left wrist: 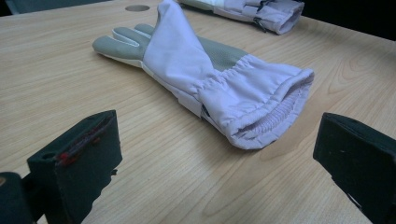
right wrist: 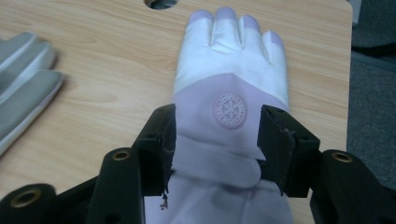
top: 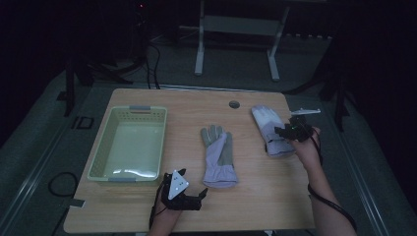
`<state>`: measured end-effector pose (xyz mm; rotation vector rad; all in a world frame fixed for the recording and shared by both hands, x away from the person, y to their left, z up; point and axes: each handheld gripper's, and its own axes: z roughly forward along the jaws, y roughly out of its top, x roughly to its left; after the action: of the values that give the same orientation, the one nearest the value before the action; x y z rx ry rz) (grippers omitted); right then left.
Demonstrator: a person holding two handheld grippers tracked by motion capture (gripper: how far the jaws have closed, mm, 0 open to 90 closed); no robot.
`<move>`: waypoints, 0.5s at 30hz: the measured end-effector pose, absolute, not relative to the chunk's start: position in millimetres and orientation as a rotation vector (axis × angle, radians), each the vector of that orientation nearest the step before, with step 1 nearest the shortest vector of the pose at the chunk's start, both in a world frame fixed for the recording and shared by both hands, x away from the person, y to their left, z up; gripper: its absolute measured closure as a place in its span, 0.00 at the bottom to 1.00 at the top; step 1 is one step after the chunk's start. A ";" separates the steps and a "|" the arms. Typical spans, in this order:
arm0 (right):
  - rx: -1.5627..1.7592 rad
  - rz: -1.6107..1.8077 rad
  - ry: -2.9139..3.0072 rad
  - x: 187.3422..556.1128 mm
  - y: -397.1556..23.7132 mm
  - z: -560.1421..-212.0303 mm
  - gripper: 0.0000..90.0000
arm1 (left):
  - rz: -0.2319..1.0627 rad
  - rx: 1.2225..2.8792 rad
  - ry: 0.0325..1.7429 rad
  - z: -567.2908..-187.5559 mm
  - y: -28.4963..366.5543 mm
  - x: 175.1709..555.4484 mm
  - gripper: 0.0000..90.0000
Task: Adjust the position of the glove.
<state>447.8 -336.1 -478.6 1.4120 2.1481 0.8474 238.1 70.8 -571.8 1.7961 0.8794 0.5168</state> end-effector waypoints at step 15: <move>1.526 0.808 2.162 487.4 -336.7 -509.3 0.51 | 0.518 1.792 0.881 -571.9 71.2 238.0 0.01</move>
<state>487.4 -336.7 -509.3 1.5264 2.1616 0.8085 238.0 71.2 -571.9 1.7917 0.8810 0.5180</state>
